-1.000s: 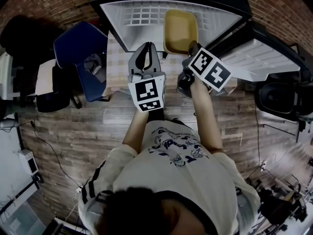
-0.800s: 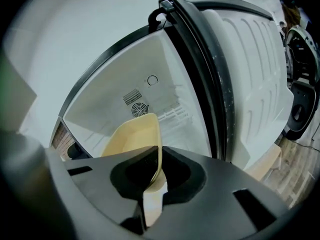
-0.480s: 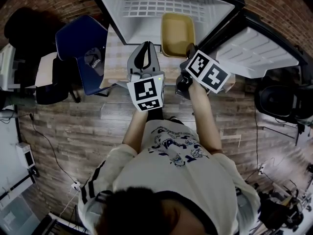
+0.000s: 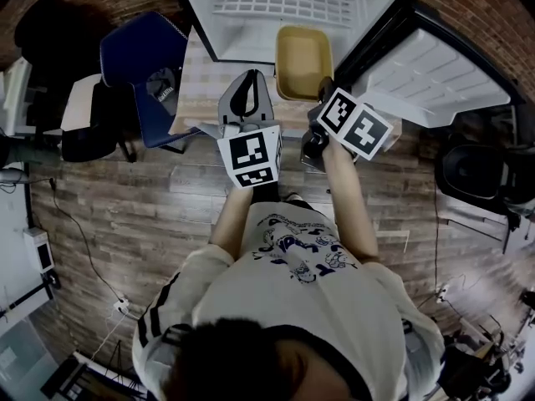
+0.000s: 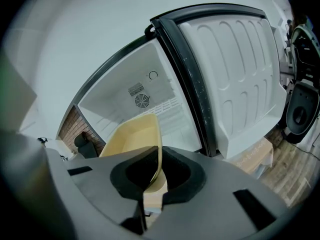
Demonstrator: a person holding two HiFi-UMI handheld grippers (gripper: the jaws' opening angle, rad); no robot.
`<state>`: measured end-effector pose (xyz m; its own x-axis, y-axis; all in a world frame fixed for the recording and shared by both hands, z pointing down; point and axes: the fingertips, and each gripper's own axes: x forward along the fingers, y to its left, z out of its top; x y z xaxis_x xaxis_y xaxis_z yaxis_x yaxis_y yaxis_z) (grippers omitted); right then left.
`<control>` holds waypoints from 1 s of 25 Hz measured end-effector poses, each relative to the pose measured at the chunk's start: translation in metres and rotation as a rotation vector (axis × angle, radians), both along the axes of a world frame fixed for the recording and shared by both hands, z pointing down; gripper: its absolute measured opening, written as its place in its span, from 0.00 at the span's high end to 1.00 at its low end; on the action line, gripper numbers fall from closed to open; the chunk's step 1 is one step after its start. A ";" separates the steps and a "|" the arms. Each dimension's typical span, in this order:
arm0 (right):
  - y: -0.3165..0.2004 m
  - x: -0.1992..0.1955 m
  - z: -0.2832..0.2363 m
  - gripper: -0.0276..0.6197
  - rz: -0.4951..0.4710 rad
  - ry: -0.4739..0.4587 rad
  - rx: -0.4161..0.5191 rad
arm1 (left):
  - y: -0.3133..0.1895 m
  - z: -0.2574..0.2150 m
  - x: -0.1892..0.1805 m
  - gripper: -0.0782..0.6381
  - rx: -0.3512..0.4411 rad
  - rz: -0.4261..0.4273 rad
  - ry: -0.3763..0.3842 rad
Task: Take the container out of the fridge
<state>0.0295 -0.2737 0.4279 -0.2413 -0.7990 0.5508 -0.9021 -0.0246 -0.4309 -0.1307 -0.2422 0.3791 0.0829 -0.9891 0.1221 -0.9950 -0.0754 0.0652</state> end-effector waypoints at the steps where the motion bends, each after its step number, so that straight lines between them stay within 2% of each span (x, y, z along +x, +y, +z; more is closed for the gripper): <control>1: 0.003 0.000 0.001 0.89 -0.002 0.000 -0.001 | 0.003 0.000 0.000 0.85 0.001 -0.003 0.000; 25: 0.036 -0.005 0.001 0.89 -0.040 -0.014 0.007 | 0.035 -0.006 0.001 0.85 0.016 -0.023 -0.007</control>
<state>0.0245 -0.2380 0.4292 -0.2805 -0.7926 0.5413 -0.8962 0.0143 -0.4435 -0.1301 -0.2076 0.3731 0.0597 -0.9925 0.1068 -0.9969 -0.0538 0.0567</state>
